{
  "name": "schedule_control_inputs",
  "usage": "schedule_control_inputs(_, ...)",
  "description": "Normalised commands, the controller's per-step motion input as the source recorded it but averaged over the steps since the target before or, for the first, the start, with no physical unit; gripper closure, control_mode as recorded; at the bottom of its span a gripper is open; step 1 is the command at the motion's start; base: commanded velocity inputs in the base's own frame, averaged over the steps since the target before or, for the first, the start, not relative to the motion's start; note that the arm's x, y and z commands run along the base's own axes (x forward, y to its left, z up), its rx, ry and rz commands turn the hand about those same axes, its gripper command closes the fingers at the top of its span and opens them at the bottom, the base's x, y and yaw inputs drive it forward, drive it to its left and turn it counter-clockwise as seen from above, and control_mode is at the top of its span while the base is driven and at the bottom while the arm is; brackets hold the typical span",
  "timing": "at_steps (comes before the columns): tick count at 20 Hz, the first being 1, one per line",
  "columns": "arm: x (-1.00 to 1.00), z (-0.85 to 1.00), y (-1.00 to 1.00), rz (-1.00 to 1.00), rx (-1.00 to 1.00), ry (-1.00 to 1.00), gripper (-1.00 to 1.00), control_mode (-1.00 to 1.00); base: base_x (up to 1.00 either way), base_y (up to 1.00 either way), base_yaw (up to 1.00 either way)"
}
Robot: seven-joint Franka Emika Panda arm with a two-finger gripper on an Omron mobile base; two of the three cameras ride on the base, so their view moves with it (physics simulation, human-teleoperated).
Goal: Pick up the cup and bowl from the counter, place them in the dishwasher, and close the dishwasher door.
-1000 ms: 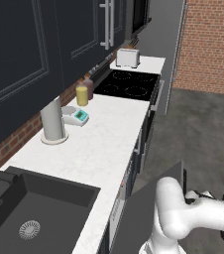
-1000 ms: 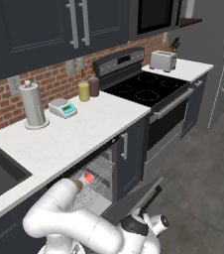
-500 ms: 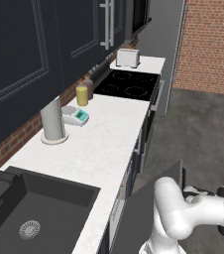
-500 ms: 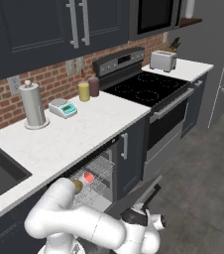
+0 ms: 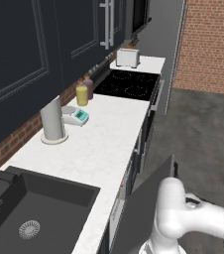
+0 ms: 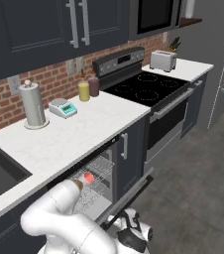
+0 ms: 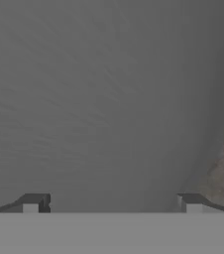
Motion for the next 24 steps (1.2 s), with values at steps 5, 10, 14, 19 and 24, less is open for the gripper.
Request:
schedule_control_inputs(5,-0.07,0.11,0.70,0.00,0.50,-0.06,-1.00,-1.00,0.00,0.00,0.00)
schedule_control_inputs(10,0.25,0.13,0.91,0.00,0.43,0.00,-1.00,-1.00,0.00,0.00,0.00)
schedule_control_inputs(14,0.69,0.28,0.79,0.08,0.38,0.05,-1.00,-1.00,0.00,0.00,0.00)
schedule_control_inputs(19,0.76,0.17,0.81,0.15,0.32,0.16,-1.00,-1.00,0.00,0.00,0.00)
schedule_control_inputs(24,0.98,0.04,0.75,0.26,0.31,0.21,-1.00,-1.00,0.00,0.00,0.00)
